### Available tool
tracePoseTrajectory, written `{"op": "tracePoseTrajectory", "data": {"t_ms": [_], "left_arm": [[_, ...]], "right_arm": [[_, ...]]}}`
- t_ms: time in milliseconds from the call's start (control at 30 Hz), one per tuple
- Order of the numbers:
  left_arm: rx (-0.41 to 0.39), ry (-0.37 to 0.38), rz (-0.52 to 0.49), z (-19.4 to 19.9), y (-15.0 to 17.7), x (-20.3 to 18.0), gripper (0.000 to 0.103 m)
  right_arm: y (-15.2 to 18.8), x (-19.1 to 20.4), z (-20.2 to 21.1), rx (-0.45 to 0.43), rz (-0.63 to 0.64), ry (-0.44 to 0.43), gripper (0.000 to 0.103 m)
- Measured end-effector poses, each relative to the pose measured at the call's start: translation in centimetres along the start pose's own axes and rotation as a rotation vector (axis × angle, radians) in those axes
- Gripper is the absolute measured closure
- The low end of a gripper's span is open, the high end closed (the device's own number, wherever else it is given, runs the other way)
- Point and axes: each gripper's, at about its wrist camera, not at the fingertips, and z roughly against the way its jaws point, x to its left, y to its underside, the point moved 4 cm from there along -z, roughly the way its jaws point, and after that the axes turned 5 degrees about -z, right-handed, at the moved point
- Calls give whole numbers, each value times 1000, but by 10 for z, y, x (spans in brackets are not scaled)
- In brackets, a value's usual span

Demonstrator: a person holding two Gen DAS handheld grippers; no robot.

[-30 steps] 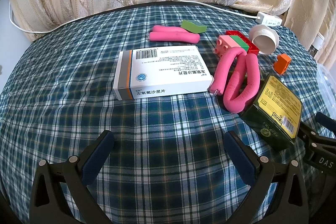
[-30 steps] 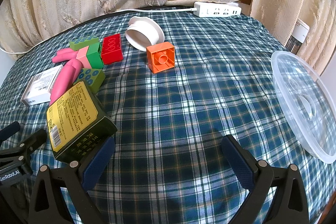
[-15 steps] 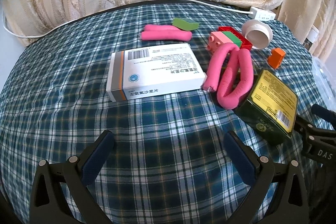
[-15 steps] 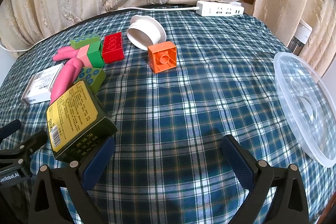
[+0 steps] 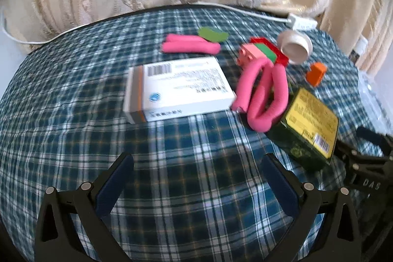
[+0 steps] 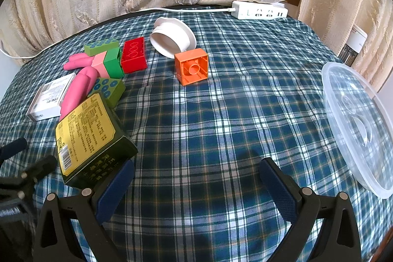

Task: Organize objects
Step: 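Move the right gripper toward the yellow-green tin box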

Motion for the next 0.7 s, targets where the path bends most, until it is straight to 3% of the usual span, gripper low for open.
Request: {"op": "tracePoseTrajectory", "data": {"t_ms": [367, 533, 700], "left_arm": [[-24, -71, 6, 4, -2, 7, 0], [-16, -83, 42, 4, -2, 16, 0], [-10, -95, 63, 3, -2, 22, 0]], "right_arm": [[-3, 12, 26, -64, 5, -99, 0], [-9, 33, 36, -85, 57, -192, 0], [-13, 57, 33, -96, 161, -230, 0]]}}
